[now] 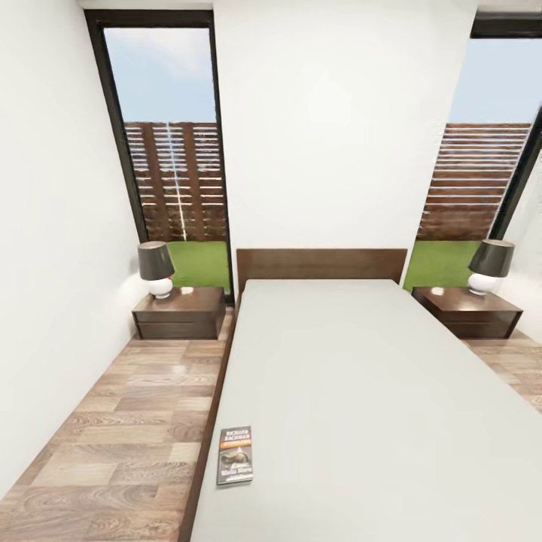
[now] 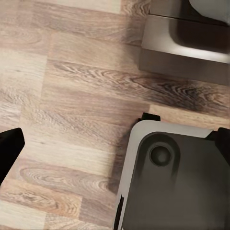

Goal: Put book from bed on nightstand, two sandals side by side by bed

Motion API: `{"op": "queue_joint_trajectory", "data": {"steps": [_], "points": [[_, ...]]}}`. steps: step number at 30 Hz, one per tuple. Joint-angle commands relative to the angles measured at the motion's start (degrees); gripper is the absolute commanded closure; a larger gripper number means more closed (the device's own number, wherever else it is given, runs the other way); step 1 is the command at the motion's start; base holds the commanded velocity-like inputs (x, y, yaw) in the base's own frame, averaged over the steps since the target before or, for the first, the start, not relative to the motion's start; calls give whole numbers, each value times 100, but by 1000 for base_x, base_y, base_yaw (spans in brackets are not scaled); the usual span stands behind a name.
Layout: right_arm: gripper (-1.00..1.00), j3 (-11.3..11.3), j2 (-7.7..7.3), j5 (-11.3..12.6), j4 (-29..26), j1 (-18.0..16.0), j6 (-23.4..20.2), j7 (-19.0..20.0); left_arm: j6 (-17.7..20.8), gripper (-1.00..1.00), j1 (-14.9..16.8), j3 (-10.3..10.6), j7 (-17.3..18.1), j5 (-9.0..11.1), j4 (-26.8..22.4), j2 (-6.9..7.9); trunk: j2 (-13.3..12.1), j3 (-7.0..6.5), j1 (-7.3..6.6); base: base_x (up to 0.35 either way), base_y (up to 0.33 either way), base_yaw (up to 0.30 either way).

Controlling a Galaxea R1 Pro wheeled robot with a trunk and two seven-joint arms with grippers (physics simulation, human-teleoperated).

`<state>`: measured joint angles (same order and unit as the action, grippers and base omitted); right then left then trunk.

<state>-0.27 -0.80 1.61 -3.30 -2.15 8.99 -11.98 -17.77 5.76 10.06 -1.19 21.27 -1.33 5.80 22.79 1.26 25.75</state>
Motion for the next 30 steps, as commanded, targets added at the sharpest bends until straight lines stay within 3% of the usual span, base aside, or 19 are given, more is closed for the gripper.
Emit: {"op": "queue_joint_trajectory", "data": {"steps": [1, 30], "points": [[-100, -1, 0, 17, 7, -5, 24, -6, -16, -100, 4, 49, -12, 35, 2, 0, 13, 13, 4, 23, 8, -23], [-100, -13, -43, 15, 56, -5, 24, -6, -16, -100, 4, 49, -13, 31, 2, 0, 13, 11, 4, 29, 24, -5]]}}
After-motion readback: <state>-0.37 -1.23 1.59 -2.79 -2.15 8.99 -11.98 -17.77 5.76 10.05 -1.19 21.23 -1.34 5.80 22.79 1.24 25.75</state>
